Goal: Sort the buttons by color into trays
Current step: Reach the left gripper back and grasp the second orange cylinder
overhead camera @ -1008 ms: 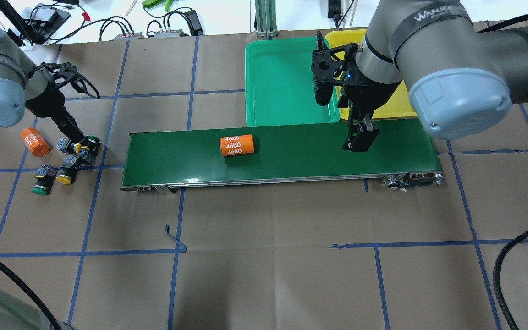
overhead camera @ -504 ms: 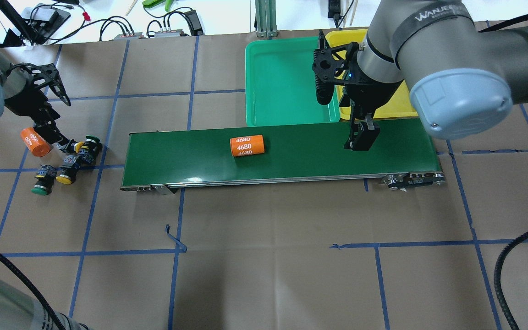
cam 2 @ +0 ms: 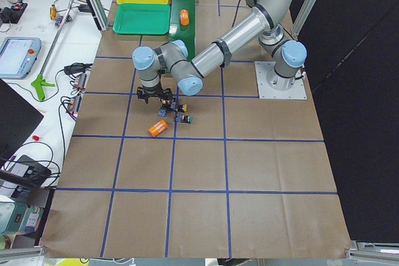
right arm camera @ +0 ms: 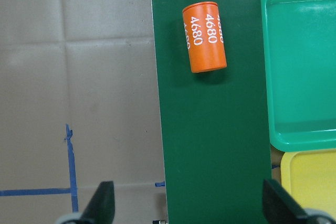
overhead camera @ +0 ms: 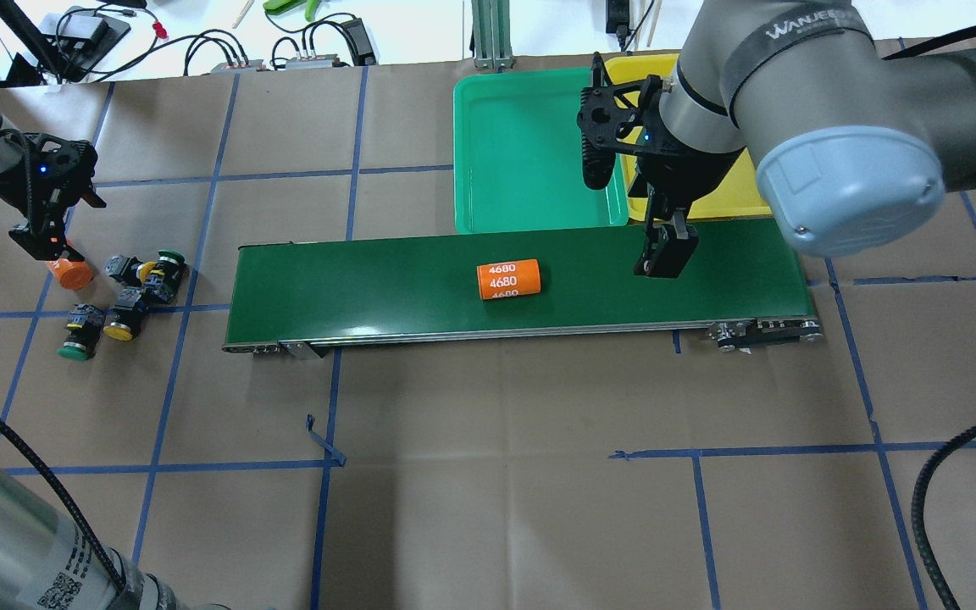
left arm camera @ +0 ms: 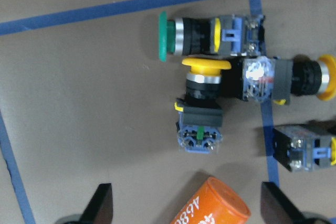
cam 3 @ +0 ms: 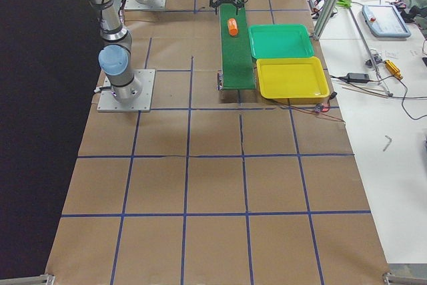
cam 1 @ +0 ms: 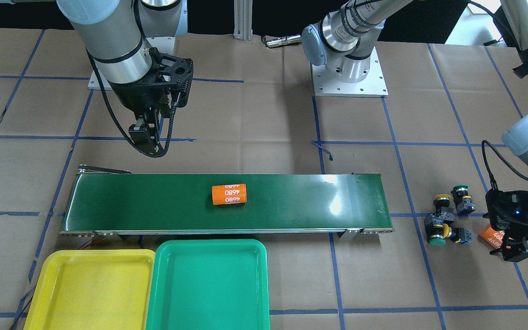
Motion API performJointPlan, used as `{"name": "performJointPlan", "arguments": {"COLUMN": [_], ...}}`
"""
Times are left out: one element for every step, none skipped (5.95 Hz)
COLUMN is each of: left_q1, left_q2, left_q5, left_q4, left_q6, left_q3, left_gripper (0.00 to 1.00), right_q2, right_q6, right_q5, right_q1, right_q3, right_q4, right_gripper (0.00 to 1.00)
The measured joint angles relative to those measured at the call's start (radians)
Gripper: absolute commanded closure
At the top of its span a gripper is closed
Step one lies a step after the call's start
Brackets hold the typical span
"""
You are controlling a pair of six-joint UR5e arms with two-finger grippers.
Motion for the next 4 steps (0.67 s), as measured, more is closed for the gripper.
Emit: {"name": "performJointPlan", "arguments": {"left_q1": [0.015,0.035,0.049,0.057], "left_q2": [-0.01,-0.026,-0.052,-0.084], "left_q5": [0.024,0.031,0.031,0.031], "left_q4": [0.005,0.018,0.036,0.055], "left_q6": [0.097,0.175,0.226,0.254], "left_q3": [0.006,0.013,0.026,0.037], "left_gripper": [0.02,0.02,0.02,0.02], "right_q2": [0.0,0.0,-0.001,0.0], "right_q6": [0.0,0.0,0.0,0.0], "right_q5": [0.0,0.001,0.002,0.003], "right_q1": [0.0,0.001,0.001,0.001], "right_q3": [0.0,0.0,0.0,0.001], "right_q4": [0.0,0.0,0.0,0.0], "right_gripper": [0.0,0.0,0.0,0.0]}}
